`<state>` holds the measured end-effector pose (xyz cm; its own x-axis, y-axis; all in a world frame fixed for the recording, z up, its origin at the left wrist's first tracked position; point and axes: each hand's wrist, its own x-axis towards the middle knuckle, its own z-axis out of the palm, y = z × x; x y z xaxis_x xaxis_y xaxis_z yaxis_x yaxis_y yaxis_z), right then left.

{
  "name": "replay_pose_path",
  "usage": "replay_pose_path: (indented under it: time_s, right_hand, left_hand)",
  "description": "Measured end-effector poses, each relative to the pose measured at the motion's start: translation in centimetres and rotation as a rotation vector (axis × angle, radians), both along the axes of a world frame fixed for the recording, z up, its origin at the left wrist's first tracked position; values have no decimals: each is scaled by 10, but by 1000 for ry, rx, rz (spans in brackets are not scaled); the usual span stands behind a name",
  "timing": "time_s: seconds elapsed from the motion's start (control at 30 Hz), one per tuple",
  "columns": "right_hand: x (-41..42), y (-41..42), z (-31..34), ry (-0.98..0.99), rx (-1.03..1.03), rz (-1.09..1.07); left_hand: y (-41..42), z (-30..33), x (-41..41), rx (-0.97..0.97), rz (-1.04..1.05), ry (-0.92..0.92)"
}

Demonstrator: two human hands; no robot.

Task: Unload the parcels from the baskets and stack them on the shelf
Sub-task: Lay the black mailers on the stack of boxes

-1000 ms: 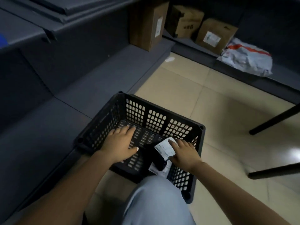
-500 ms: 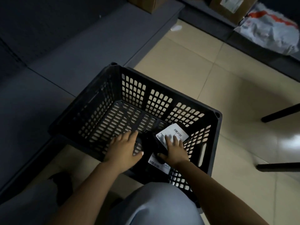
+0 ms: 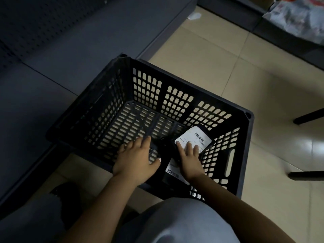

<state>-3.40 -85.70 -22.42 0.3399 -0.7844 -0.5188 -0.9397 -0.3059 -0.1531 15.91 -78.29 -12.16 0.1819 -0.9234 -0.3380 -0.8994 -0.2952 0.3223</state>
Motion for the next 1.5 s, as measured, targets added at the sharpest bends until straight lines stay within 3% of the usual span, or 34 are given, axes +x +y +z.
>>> replay_pose_path:
  time_s: [0.2,0.4,0.6,0.83,1.1,1.33,1.5]
  right_hand:
    - [-11,-2,8,17,-71,86]
    - [-14,-8,38,-171,-183,8]
    - [-3,-10,118,-487,-342,89]
    - [41,35,236,-725,-388,288]
    - [80,109,358,-824,-318,586]
    - [74,143,408,-835,-326,821]
    - [77,143,419,-710,-409,792]
  left_hand:
    - [2,0,0,-22,-17,-20]
    - [6,2,1,-27,-37,0]
    - [12,33,-1,-109,-46,156]
    - [34,125,1,-440,124,302]
    - [105,221,40,-653,281,349]
    - [171,291,55,-770,254,304]
    - [215,321,74,-906,299,325]
